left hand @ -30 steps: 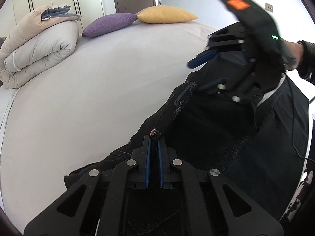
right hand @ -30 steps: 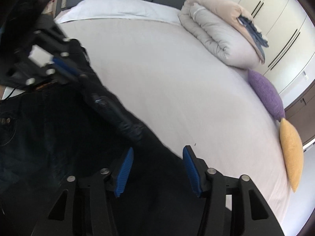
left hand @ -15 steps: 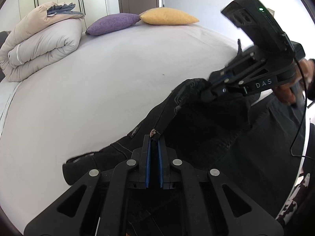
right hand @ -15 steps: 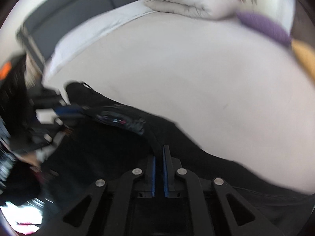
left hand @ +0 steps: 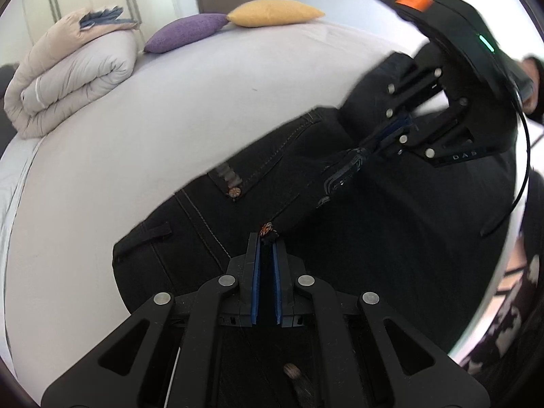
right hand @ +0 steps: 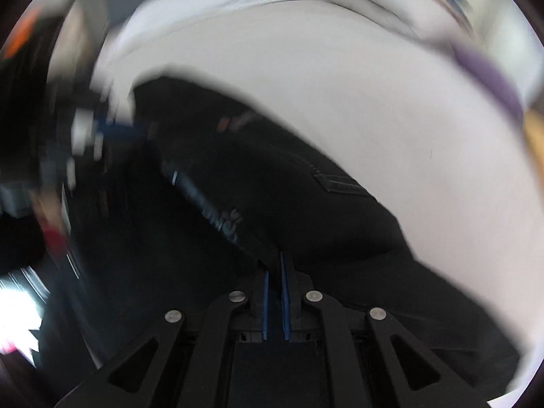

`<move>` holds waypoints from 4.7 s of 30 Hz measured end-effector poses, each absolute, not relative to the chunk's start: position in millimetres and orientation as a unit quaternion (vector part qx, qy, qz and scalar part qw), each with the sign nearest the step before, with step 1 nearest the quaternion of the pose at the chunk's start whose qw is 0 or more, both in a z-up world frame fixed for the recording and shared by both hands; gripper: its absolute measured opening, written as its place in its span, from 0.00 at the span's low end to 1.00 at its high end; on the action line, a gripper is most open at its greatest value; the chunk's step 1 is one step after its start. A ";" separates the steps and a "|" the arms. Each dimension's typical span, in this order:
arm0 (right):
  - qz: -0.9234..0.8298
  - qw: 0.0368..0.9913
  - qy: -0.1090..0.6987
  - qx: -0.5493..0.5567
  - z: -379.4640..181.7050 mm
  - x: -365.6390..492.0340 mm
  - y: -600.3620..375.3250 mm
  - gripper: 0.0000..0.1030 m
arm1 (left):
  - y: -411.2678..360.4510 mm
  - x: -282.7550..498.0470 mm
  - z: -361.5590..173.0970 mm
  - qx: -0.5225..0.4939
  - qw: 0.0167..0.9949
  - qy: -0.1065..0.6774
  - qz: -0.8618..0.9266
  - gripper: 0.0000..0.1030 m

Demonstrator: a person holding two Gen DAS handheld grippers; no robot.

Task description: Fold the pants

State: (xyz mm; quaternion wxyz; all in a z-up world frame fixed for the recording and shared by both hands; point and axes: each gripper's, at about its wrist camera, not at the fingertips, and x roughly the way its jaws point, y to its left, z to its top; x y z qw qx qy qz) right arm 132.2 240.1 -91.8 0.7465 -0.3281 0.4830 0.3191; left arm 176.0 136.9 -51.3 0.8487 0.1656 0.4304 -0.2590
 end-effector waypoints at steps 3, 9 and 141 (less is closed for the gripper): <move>0.288 0.694 0.358 -0.554 -107.4 68.0 262.5 0.07 | 122.3 142.4 -60.9 0.215 0.844 0.418 -0.257 0.05; 0.249 0.586 0.209 -0.743 -152.1 -7.6 265.8 0.06 | 110.0 96.2 -82.0 0.263 0.834 0.412 -0.257 0.05; -0.054 0.729 0.262 0.630 -112.2 -21.6 -274.9 0.60 | 66.4 96.8 -143.9 -0.072 0.840 0.515 -0.155 0.09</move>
